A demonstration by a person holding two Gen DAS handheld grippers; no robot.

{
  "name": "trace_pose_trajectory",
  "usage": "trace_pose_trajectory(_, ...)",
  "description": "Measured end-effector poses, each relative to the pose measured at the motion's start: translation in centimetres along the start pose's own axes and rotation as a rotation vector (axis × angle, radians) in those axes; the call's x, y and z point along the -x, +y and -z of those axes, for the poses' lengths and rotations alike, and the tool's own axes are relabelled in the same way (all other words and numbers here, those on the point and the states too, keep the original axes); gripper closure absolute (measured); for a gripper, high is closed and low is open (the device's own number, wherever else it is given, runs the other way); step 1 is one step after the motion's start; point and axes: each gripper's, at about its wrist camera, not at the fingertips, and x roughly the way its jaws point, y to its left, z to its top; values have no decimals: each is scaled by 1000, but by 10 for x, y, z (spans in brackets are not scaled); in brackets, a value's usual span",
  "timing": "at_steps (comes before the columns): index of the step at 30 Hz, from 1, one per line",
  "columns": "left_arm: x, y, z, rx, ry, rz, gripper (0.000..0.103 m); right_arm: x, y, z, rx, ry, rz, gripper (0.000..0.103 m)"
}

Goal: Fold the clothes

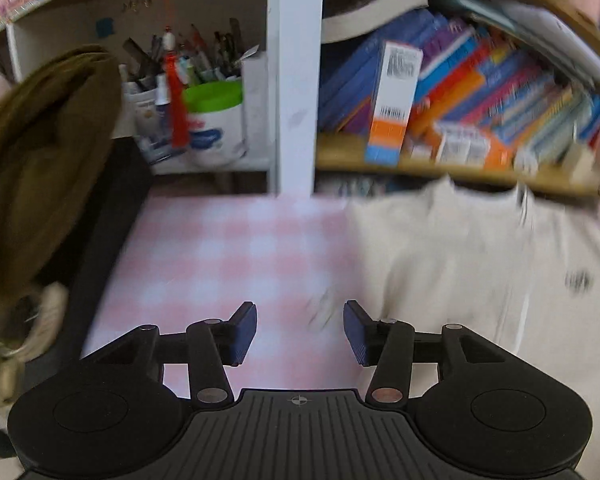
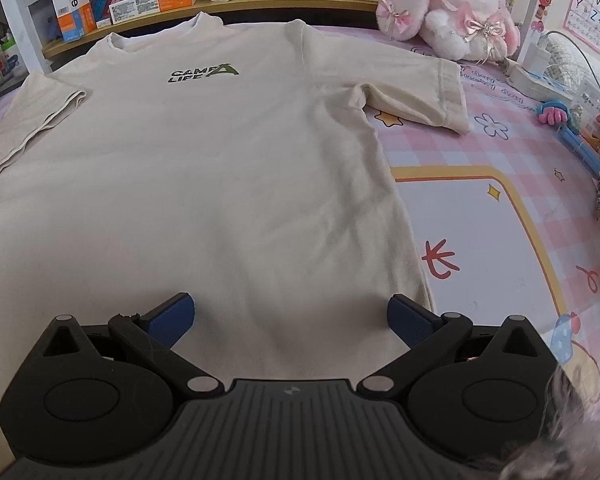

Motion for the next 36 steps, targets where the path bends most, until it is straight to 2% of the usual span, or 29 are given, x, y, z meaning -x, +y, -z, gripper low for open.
trace_pose_trajectory(6, -60, -22, -25, 67, -8, 34, 55, 0, 0, 0, 2, -4, 0, 0)
trace_pose_trajectory(9, -85, -32, -37, 48, 9, 34, 55, 0, 0, 0, 2, -2, 0, 0)
trace_pose_trajectory(11, -100, -36, -41, 19, 50, 28, 59, 0, 1, 0, 1, 0, 0, 0)
trace_pose_trajectory(13, -114, -38, -46, -20, 99, 26, 100, 0, 1, 0, 0, 3, 1, 0)
trace_pose_trajectory(14, -118, -35, -51, -32, 104, 6, 100, 0, 1, 0, -1, 4, 2, 0)
trace_pose_trajectory(16, -123, -19, -64, 34, 91, 3, 100, 0, 2, 0, -3, 5, 3, 0)
trace_pose_trajectory(18, -128, -13, -69, 42, 79, -53, 102, 0, 2, 0, -5, 5, 5, 0)
trace_pose_trajectory(21, -134, -4, -69, 65, 103, -112, 98, 0, 1, -1, -7, 7, 6, 0)
trace_pose_trajectory(23, -121, 4, -66, 104, 66, -84, 97, 0, 1, -1, -7, 9, 6, 0)
trace_pose_trajectory(25, -97, 10, -60, 143, 6, 10, 97, 0, 1, -1, -8, 11, 7, 0)
trace_pose_trajectory(28, -62, 0, -40, 78, 25, 93, 93, 0, 0, -1, -10, 9, 7, 0)
trace_pose_trajectory(32, -8, -39, 8, -111, 52, 140, 80, -1, 0, 0, -11, -4, 7, 0)
trace_pose_trajectory(34, 13, -66, 36, -232, 64, 133, 73, -1, 1, 0, -13, -10, 9, 0)
trace_pose_trajectory(36, 28, -94, 65, -363, 63, 114, 72, -2, 2, -1, -12, -16, 8, 0)
